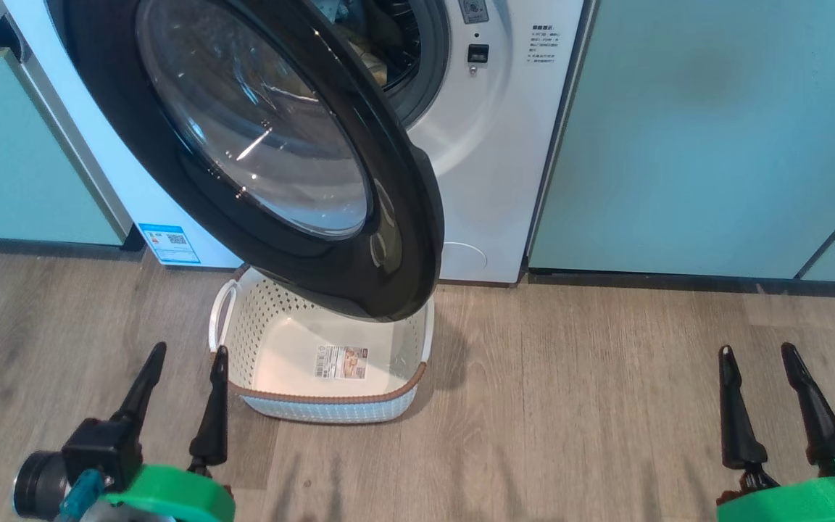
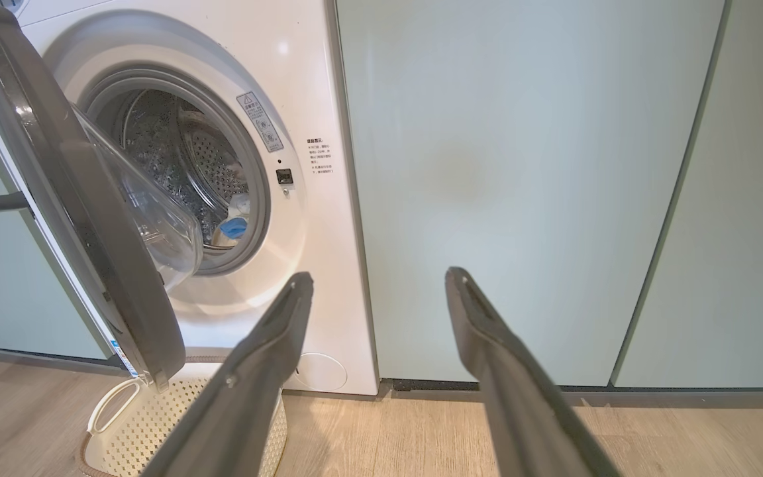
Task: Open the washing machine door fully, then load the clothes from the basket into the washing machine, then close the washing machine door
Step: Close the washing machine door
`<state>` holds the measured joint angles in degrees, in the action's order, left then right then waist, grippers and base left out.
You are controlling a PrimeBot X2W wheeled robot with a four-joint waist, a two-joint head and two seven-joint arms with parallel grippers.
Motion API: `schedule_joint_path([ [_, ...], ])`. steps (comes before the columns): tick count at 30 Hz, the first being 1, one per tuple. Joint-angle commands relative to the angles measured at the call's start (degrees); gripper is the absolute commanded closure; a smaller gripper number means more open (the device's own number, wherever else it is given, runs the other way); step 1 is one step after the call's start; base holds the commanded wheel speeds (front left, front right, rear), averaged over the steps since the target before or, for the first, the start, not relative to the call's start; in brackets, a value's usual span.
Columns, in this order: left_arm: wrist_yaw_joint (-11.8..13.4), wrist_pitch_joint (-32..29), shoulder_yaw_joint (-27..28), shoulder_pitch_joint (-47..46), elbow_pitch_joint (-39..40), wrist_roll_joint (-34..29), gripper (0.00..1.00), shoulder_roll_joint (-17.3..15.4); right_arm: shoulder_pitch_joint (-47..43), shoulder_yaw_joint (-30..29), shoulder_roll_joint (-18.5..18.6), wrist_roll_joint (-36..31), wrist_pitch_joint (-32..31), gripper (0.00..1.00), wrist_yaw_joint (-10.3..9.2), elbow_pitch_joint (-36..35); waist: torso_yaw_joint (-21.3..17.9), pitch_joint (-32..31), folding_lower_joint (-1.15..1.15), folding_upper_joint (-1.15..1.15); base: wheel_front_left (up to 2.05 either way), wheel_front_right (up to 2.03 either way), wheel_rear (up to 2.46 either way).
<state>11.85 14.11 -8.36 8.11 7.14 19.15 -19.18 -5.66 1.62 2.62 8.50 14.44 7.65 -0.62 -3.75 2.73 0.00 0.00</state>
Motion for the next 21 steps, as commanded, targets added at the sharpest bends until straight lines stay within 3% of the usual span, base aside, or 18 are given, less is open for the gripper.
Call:
schedule_joint_path([
  [1,0.64,-0.03,1.84,-1.6,2.04,-0.41,0.0,-0.94,1.23,1.06,0.26,0.0,0.56,0.0,-0.16,-1.68,-0.05,-0.04,0.0,0.0,0.0,0.0,0.0],
  [16,1.16,-0.06,1.06,-1.71,1.8,-0.51,0.0,-0.92,1.1,1.64,0.26,0.29,0.56,0.0,-0.16,-1.17,-0.74,-0.47,0.0,0.0,0.0,0.0,0.0],
  [17,1.18,-0.05,1.03,-1.7,1.8,-0.5,0.0,-0.95,1.05,1.67,0.26,0.37,0.56,0.56,-0.16,-1.08,-0.75,-0.49,0.0,0.0,0.0,0.0,0.0],
  [18,1.2,-0.05,1.02,-1.69,1.81,-0.47,0.0,-0.97,1.02,1.71,0.26,0.44,0.56,1.0,-0.16,-0.98,-0.76,-0.52,0.0,0.0,0.0,0.0,0.0],
  [21,1.23,-0.05,0.99,-1.65,1.77,-0.38,0.0,-0.99,0.95,1.92,0.26,0.64,0.56,1.0,-0.16,-0.6,-0.74,-0.58,0.0,0.0,0.0,0.0,0.0],
])
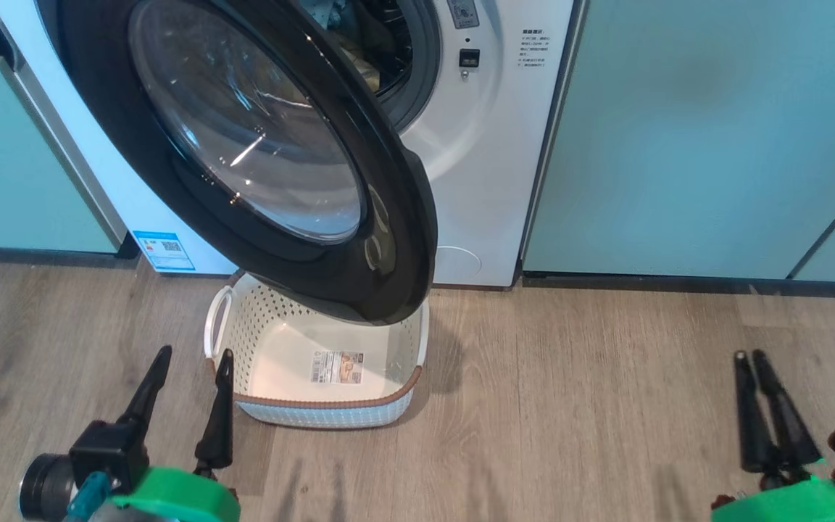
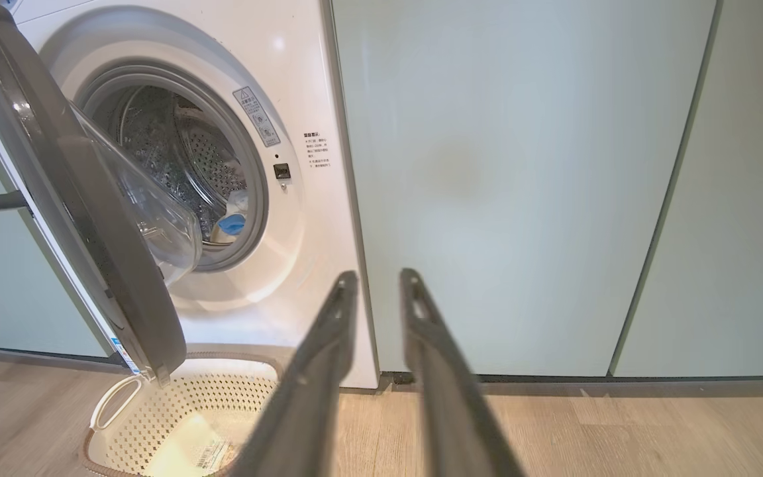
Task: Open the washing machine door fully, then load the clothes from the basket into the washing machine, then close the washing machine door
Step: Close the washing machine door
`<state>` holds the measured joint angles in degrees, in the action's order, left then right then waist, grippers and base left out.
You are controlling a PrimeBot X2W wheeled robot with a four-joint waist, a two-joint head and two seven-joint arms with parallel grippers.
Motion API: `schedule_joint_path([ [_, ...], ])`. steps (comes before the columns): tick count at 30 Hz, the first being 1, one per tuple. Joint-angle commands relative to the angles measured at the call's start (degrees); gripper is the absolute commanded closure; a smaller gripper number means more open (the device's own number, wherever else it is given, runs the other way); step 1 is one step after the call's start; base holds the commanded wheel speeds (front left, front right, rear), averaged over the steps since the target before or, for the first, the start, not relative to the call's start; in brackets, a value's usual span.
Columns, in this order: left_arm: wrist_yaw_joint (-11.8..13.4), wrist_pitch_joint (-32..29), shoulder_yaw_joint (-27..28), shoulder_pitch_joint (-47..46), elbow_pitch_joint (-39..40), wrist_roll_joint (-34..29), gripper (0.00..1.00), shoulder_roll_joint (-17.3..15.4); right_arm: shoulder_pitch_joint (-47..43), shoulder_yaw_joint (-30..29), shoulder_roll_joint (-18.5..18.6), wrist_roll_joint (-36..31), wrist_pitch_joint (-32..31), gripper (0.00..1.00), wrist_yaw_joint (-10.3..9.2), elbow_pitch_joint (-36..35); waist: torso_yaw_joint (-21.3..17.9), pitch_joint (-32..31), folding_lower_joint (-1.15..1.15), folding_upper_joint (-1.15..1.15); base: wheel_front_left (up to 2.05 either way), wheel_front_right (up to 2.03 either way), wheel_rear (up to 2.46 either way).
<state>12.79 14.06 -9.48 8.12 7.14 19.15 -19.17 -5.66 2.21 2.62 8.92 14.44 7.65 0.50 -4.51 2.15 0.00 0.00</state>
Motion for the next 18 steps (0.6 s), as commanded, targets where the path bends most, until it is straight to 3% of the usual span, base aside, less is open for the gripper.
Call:
schedule_joint_path([
  [1,0.28,-0.01,2.07,-1.65,1.76,-0.34,0.0,-1.01,0.92,1.38,0.26,0.25,0.56,1.0,-0.16,-1.61,0.03,0.0,0.0,0.0,0.0,0.0,0.0],
  [8,0.36,-0.24,1.61,-2.05,1.67,-0.43,0.0,-1.19,1.42,1.83,0.26,0.42,0.56,1.0,-0.16,0.08,0.94,0.38,0.0,0.0,0.0,0.0,0.0],
  [18,-0.93,-0.65,-0.3,-4.64,0.91,-0.73,0.0,-1.49,5.62,1.96,0.26,-0.31,0.56,1.0,-0.16,4.5,5.79,0.87,0.0,0.0,0.0,0.0,0.0],
])
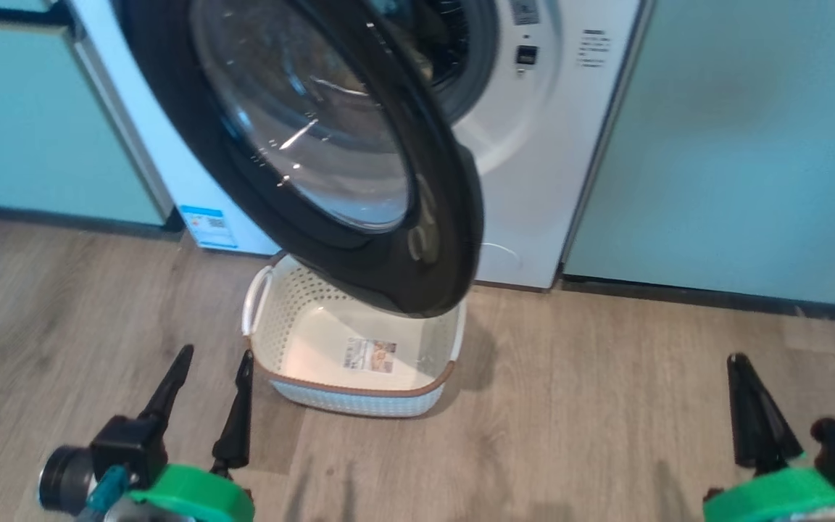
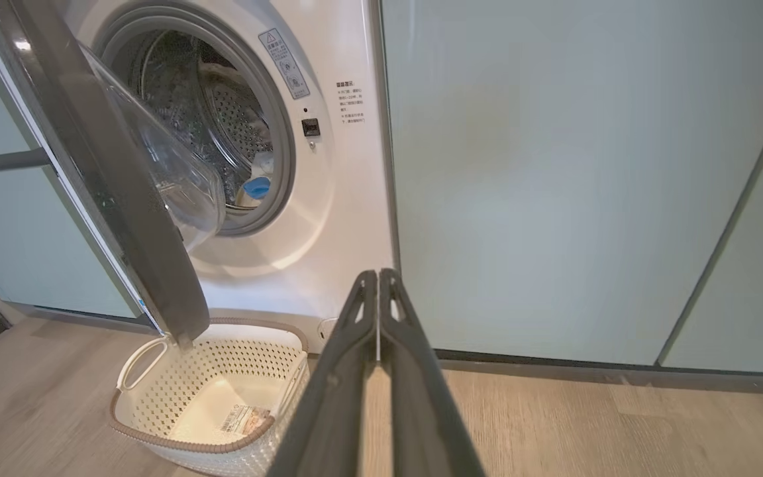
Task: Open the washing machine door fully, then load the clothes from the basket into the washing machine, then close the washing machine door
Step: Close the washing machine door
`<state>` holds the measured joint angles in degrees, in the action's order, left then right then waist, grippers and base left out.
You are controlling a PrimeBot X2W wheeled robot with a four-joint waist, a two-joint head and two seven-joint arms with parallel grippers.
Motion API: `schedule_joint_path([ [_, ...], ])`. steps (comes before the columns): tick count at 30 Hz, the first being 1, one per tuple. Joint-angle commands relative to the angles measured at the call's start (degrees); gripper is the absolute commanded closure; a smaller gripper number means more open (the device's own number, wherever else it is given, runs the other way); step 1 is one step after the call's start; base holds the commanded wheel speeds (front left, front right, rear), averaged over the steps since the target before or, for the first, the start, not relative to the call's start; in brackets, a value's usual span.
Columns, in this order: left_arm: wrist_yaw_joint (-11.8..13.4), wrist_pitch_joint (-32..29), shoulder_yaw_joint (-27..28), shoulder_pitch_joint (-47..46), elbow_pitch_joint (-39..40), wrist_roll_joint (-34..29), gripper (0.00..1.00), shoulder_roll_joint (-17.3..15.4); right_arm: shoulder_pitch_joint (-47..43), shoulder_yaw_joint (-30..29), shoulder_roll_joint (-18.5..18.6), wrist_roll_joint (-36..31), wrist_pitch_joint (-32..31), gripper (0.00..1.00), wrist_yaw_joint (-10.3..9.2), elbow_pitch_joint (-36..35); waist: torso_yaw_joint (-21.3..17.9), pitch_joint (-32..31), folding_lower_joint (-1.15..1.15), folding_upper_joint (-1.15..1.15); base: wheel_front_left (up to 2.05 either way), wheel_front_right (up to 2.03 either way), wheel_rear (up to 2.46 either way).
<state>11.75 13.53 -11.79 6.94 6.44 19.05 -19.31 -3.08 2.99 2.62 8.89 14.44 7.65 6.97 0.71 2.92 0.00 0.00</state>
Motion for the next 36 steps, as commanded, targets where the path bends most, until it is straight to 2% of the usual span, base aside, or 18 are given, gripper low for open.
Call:
schedule_joint_path([
  [1,0.01,-0.14,1.84,-3.66,1.48,-0.62,0.0,-1.32,3.67,1.11,0.26,-0.24,0.56,1.0,-0.16,-1.38,1.12,0.16,0.0,0.0,0.0,0.0,0.0],
  [15,-1.36,0.02,-0.57,-6.77,-0.71,-0.67,0.0,-0.63,16.1,-1.04,1.05,0.77,0.56,1.0,-0.16,7.68,10.24,1.84,0.0,0.0,0.0,0.0,0.0],
  [22,-1.7,0.45,-1.02,-7.97,-1.46,-0.5,0.0,-0.05,24.94,-0.97,1.96,1.15,0.56,1.0,-0.16,7.77,12.56,2.23,0.0,0.0,0.0,0.0,0.0],
  [27,-1.76,0.72,-1.01,-8.35,-1.67,-0.47,0.0,0.22,30.72,1.73,2.33,1.55,0.56,1.0,-0.16,6.14,13.07,2.53,0.0,0.0,0.0,0.0,0.0],
  [36,-1.93,1.12,-1.15,-8.8,-2.08,-0.64,0.0,0.77,40.12,13.04,1.64,3.58,-1.53,1.0,-0.16,-2.36,13.18,2.62,0.0,0.0,0.0,0.0,0.0],
])
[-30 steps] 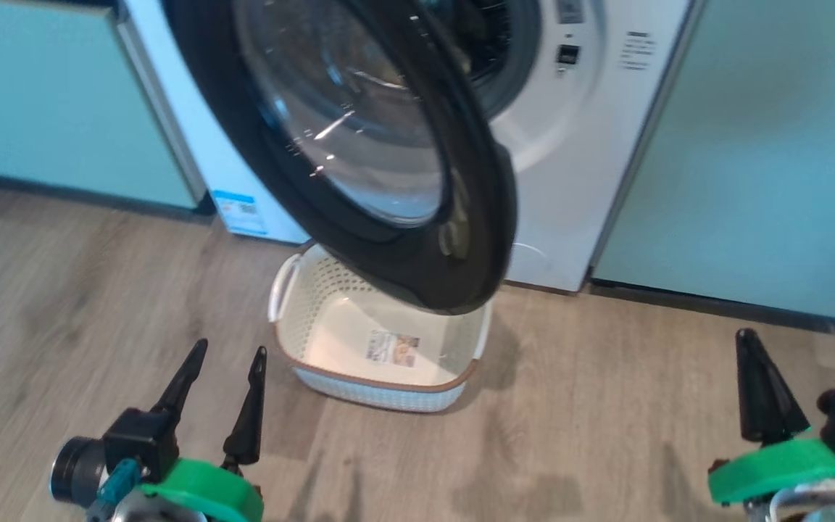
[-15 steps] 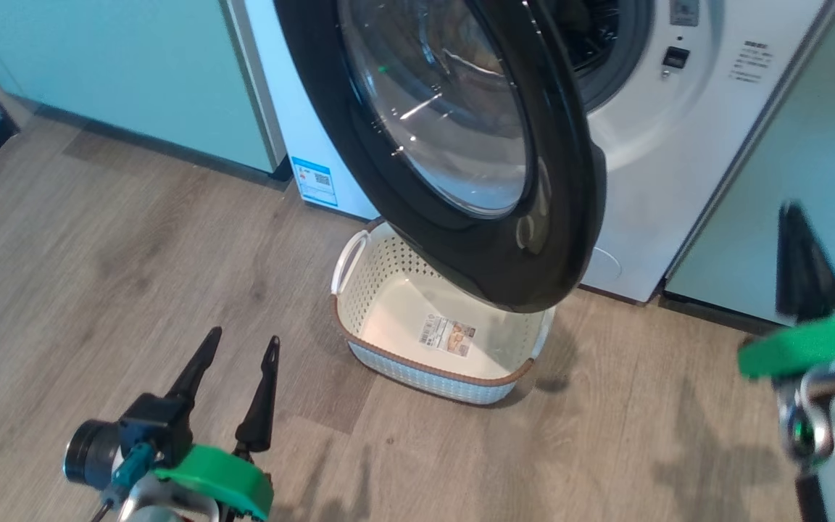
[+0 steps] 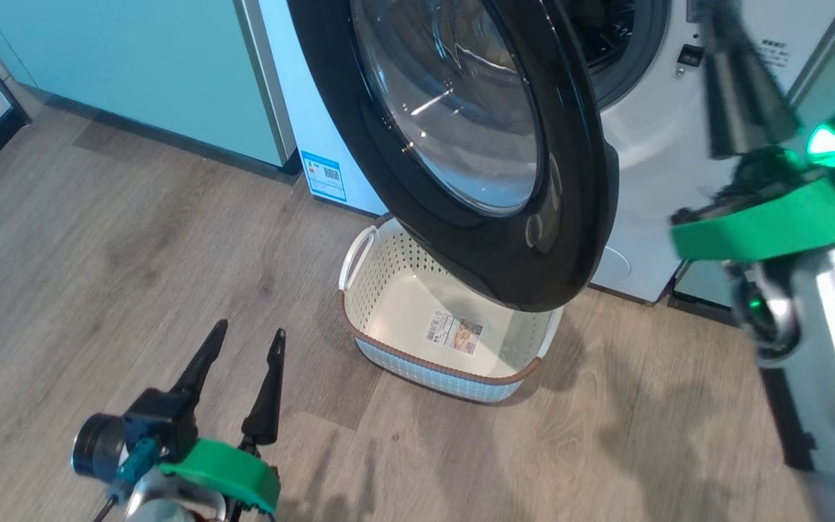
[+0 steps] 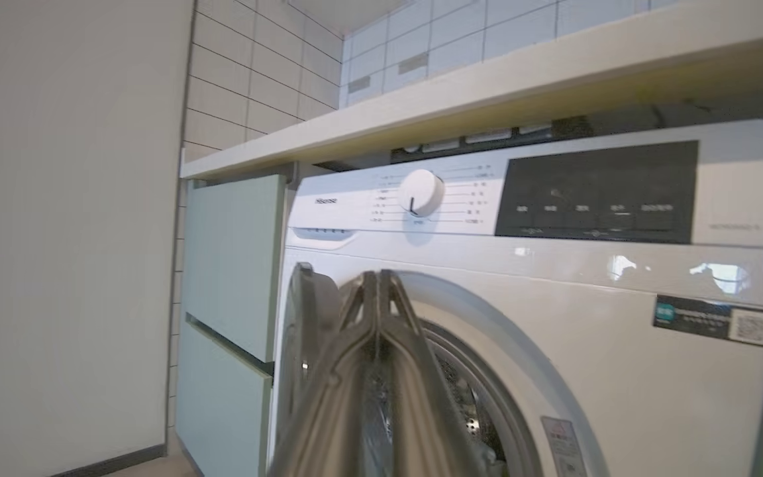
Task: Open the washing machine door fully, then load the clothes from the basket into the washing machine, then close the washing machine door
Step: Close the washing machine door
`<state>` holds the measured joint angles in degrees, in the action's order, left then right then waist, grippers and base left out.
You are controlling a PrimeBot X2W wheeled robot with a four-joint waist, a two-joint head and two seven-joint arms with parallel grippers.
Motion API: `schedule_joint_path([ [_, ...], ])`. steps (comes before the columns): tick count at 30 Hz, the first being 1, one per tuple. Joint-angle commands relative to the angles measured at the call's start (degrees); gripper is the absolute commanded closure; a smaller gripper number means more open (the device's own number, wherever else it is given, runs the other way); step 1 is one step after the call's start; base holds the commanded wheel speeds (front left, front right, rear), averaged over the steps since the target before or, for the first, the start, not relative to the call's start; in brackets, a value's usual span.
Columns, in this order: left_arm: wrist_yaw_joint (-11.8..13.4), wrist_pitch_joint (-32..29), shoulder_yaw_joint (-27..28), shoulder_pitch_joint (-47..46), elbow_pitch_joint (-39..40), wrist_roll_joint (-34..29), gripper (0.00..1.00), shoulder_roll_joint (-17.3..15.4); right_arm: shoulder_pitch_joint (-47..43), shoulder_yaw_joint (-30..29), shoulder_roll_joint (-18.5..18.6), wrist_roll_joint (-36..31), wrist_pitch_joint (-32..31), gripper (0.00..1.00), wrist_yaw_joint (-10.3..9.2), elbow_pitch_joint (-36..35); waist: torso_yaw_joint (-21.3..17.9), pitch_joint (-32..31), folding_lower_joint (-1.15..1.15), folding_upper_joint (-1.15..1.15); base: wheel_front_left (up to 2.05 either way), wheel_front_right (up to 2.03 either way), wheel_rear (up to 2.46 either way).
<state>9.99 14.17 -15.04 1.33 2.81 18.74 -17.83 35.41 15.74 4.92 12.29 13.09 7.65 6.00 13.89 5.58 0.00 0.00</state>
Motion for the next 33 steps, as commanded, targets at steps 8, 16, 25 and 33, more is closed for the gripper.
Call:
schedule_joint_path([
  [8,-0.42,0.65,1.84,-3.07,1.16,-0.42,0.0,-0.39,-1.62,11.66,-1.19,3.03,-5.88,1.0,-0.16,-4.69,0.79,-1.06,0.0,0.0,0.0,0.0,0.0],
  [16,-0.62,0.74,1.62,-3.11,0.69,-0.5,0.0,-0.06,-5.94,17.34,-1.21,6.1,-7.6,1.0,-0.16,3.53,1.3,-1.1,0.0,0.0,0.0,0.0,0.0],
  [25,-0.86,0.78,1.28,-3.38,0.37,-0.76,0.0,0.05,-5.36,19.72,-1.55,8.62,-5.22,1.0,-0.16,13.0,1.32,-0.95,0.0,0.0,0.0,0.0,0.0],
  [33,-0.62,0.8,1.53,-3.5,0.27,-0.95,0.0,0.01,-2.31,18.61,-1.59,9.15,-2.89,1.0,-0.16,18.28,1.43,-0.86,0.0,0.0,0.0,0.0,0.0],
])
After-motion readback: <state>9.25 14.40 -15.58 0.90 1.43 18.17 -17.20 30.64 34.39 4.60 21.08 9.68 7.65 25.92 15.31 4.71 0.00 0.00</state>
